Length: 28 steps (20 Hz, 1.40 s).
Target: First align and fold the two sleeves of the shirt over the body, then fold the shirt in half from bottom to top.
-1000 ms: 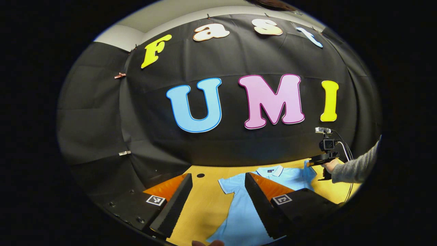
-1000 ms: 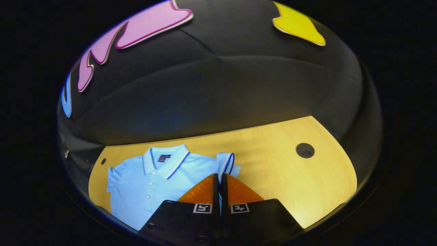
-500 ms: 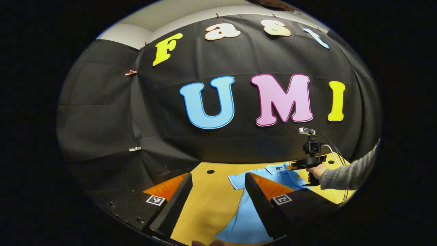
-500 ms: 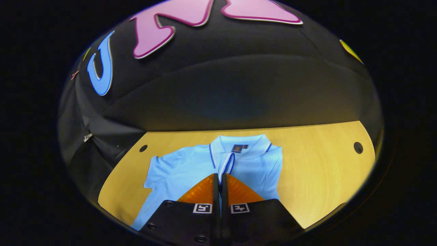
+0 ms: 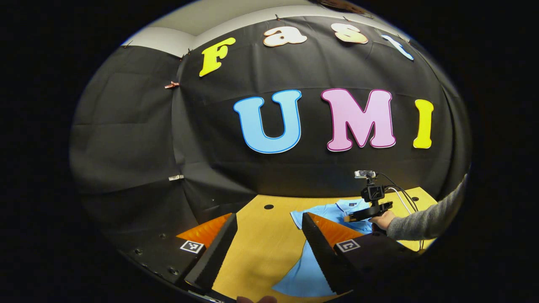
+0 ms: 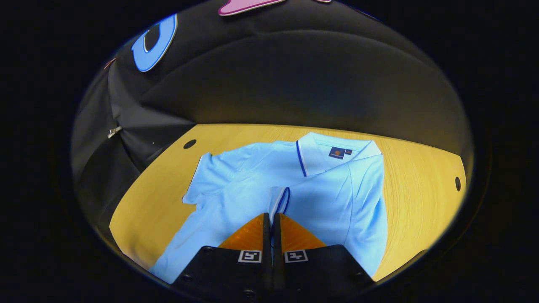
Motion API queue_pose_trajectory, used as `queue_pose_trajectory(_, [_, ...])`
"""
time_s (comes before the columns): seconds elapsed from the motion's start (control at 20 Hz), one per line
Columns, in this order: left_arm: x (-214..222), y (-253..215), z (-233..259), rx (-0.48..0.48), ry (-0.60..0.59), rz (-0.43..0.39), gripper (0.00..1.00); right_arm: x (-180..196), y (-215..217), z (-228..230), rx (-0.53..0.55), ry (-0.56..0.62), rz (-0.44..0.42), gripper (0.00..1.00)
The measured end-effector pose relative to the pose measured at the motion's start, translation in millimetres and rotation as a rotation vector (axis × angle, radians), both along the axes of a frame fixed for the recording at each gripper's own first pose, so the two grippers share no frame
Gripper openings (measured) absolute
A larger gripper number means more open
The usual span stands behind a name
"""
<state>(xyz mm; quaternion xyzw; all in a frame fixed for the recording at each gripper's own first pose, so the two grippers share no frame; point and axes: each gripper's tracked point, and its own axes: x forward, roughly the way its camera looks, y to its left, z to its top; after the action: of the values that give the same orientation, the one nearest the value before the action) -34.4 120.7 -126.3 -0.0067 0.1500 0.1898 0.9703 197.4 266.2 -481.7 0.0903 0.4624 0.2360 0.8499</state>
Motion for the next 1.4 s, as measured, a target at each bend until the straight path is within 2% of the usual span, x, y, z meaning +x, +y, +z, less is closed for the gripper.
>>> queue_pose_trajectory(0.15, [0,4,-1,-0.003,0.002,0.01,0.98,-3,2,-8,-0.024,0.005,0.012,0.05])
queue_pose_trajectory(0.2, [0,4,-1,-0.003,0.002,0.011,0.98,-6,2,-12,-0.032,0.015,0.014,0.11])
queue_pose_trajectory(0.25, [1,6,0,-0.001,0.0,0.013,0.98,-7,2,-16,-0.04,0.026,0.016,0.11])
queue_pose_trajectory(0.3, [0,6,-1,0.0,-0.001,0.013,0.98,-8,2,-18,-0.04,0.032,0.014,0.06])
queue_pose_trajectory(0.55, [-1,9,-1,0.003,0.0,0.018,0.98,-11,8,-18,-0.033,0.037,0.013,0.16])
queue_pose_trajectory(0.6, [-1,10,-1,0.002,0.0,0.019,0.98,-11,8,-18,-0.034,0.039,0.008,0.12])
queue_pose_trajectory(0.65, [0,10,-2,0.002,0.0,0.019,0.98,-10,9,-18,-0.033,0.041,0.003,0.24])
queue_pose_trajectory(0.75, [-1,10,-1,0.004,-0.002,0.019,0.98,-13,15,-14,-0.007,0.044,0.006,0.33])
queue_pose_trajectory(0.8, [-2,10,0,0.005,-0.003,0.016,0.98,-12,16,-11,0.001,0.034,0.009,0.45])
queue_pose_trajectory(0.85, [-2,10,1,0.008,-0.005,0.016,0.98,-10,14,-5,-0.006,0.009,0.008,0.54])
queue_pose_trajectory(0.9, [-2,11,0,0.01,-0.004,0.014,0.98,-8,13,2,-0.002,-0.028,0.003,0.7])
queue_pose_trajectory(1.0, [-2,10,1,0.005,-0.006,0.005,0.99,-3,14,28,0.043,-0.113,-0.009,0.82])
queue_pose_trajectory(1.1, [-1,10,1,-0.001,-0.006,-0.005,0.98,-3,11,56,0.066,-0.191,-0.017,0.92])
queue_pose_trajectory(1.4, [15,6,6,-0.004,-0.026,-0.069,0.98,-22,-9,139,0.102,-0.346,-0.06,0.92])
